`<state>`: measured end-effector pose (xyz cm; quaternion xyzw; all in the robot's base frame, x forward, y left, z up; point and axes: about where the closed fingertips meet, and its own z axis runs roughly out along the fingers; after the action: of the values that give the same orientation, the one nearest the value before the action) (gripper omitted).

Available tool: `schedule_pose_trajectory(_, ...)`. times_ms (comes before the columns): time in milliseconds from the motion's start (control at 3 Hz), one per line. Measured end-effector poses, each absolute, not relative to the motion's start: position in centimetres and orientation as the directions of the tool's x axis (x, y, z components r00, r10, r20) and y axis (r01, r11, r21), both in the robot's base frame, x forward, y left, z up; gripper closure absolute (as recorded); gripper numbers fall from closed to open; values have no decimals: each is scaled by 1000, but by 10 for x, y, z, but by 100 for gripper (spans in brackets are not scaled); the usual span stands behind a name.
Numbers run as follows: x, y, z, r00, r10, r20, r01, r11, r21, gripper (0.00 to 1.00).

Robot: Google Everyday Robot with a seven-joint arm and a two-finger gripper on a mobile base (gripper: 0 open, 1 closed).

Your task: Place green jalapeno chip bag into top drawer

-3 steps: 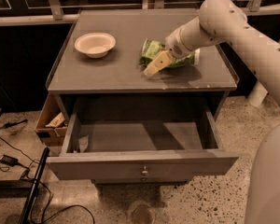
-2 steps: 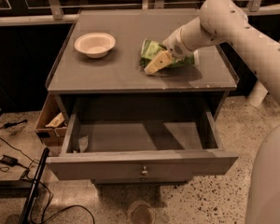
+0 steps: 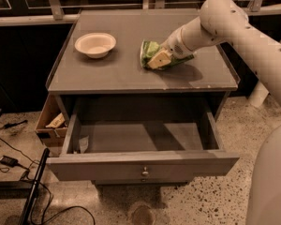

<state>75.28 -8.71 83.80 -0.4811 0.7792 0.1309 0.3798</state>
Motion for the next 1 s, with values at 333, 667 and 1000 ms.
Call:
schedule_pose_trajectory(333, 751, -86, 838, -245, -655, -715, -852, 497, -163, 89)
schedule_pose_trajectory(667, 736, -91, 847, -220, -661, -718, -867, 470, -166, 100)
schedule_pose_trajectory(1000, 699, -100, 859, -183, -665, -724, -892, 423, -162, 100)
